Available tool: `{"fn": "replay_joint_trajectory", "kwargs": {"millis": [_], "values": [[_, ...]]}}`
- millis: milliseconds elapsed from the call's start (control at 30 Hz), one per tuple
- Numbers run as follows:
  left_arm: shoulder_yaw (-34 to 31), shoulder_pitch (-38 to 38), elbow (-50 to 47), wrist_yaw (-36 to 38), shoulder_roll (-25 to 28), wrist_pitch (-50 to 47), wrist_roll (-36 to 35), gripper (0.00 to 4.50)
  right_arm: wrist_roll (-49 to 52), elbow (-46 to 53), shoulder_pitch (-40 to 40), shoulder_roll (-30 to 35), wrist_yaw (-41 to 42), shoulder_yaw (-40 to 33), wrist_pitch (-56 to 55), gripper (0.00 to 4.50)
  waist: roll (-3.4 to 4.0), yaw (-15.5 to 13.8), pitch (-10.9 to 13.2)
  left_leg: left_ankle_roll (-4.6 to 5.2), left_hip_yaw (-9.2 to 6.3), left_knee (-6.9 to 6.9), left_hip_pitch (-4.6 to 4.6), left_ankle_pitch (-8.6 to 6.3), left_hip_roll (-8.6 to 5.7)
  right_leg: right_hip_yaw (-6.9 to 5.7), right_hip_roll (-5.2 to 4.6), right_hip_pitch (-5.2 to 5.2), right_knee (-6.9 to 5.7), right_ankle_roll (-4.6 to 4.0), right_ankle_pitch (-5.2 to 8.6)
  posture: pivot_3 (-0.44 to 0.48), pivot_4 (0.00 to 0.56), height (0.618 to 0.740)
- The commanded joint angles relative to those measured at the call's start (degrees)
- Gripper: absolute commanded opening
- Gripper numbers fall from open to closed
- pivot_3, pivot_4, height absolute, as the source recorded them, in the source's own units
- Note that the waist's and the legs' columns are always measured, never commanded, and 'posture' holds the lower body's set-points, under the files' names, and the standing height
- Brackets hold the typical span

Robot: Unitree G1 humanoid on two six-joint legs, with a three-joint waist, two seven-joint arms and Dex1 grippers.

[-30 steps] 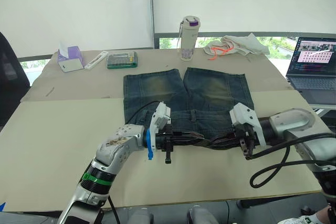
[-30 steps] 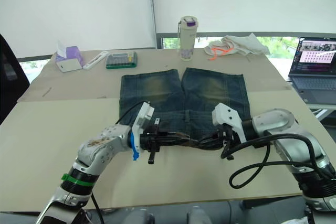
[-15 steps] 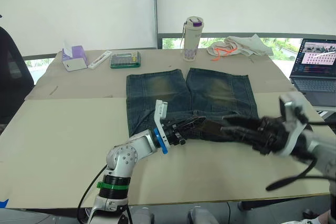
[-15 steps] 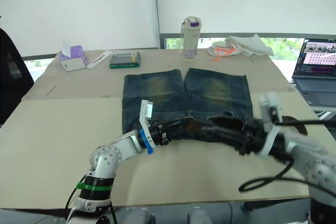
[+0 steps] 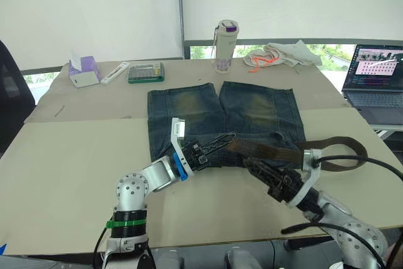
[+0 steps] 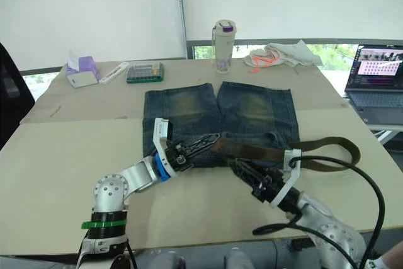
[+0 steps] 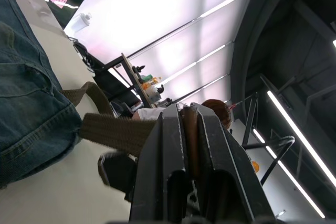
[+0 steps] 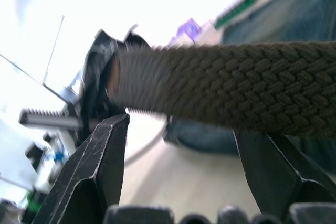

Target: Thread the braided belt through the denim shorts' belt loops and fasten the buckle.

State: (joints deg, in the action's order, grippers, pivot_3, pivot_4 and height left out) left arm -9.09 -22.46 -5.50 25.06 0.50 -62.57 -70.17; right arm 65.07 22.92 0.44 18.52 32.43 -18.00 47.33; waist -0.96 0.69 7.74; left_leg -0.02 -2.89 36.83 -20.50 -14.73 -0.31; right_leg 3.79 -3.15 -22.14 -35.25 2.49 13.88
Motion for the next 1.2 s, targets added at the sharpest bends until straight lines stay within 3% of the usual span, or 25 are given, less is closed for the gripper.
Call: {"fn": "replay_joint_trajectory", "kwargs": {"millis": [33,100,433,800,867,1133,1167,1200], "values": [[-0.15,-0.80,0.12,-0.53,-0.22,-0.01,-2.14,0.00,5.25,1.72,-1.27,1.17,0.14,-3.15,-1.39,3.44,0.00,-0.04,0.00,0.00,-0.01,0.00,0.00,0.00,-0.01,-0.01,-0.01,0.01,0.02,0.00,0.00,0.000,0.150,0.740],[0.36,-0.69,0.23,-0.18,0.09,0.23,-1.78,0.00,6.53,2.04,-1.15,2.36,0.50,-3.06,-1.00,3.21,0.00,0.06,0.00,0.00,0.00,-0.01,-0.01,0.00,-0.01,-0.01,-0.01,0.01,0.06,-0.01,0.00,0.000,0.150,0.740],[0.46,-0.29,1.07,-0.51,-0.49,2.20,-0.90,0.00,7.68,1.77,-0.06,6.21,2.32,-2.07,-1.64,0.03,-0.01,0.10,0.01,0.00,0.05,-0.01,-0.02,0.00,0.00,0.00,0.02,0.01,0.08,0.01,0.01,0.000,0.150,0.740],[0.71,-0.13,1.51,-0.56,-0.39,2.97,-0.58,0.00,6.36,1.63,0.51,5.50,0.05,-0.95,-2.14,0.03,-0.02,0.09,0.01,0.00,0.04,-0.01,-0.04,0.00,0.01,0.00,0.02,0.01,0.11,0.10,0.06,0.000,0.150,0.740],[0.65,-0.16,1.54,-0.65,-0.48,2.95,-0.52,0.00,7.62,1.89,0.73,4.76,0.12,0.14,-1.46,0.93,-0.02,0.09,0.01,0.00,0.04,-0.01,-0.04,0.00,0.01,0.00,0.02,0.00,0.11,0.22,0.13,0.000,0.150,0.740],[0.73,-0.72,1.44,-1.93,-1.68,3.20,-0.87,0.00,4.14,3.41,0.32,-2.56,-3.76,5.25,-5.36,3.67,-0.01,0.08,0.01,0.00,0.02,-0.04,-0.04,0.00,0.03,0.00,0.01,-0.02,0.12,0.28,0.17,0.000,0.150,0.740],[0.73,-0.79,1.45,-2.05,-1.79,3.20,-0.89,0.00,3.73,3.32,0.19,-3.44,-4.19,5.53,-6.09,3.96,-0.01,0.08,0.01,0.00,0.01,-0.04,-0.05,0.00,0.02,0.00,0.01,-0.02,0.13,0.28,0.17,0.000,0.150,0.740],[0.74,-0.91,1.53,-2.08,-1.83,3.21,-0.84,0.00,3.59,3.03,-0.18,-4.43,-4.91,5.51,-6.87,3.96,-0.01,0.09,0.01,0.00,0.01,-0.04,-0.05,0.00,0.02,0.00,0.01,-0.02,0.13,0.28,0.17,0.000,0.150,0.740]]}}
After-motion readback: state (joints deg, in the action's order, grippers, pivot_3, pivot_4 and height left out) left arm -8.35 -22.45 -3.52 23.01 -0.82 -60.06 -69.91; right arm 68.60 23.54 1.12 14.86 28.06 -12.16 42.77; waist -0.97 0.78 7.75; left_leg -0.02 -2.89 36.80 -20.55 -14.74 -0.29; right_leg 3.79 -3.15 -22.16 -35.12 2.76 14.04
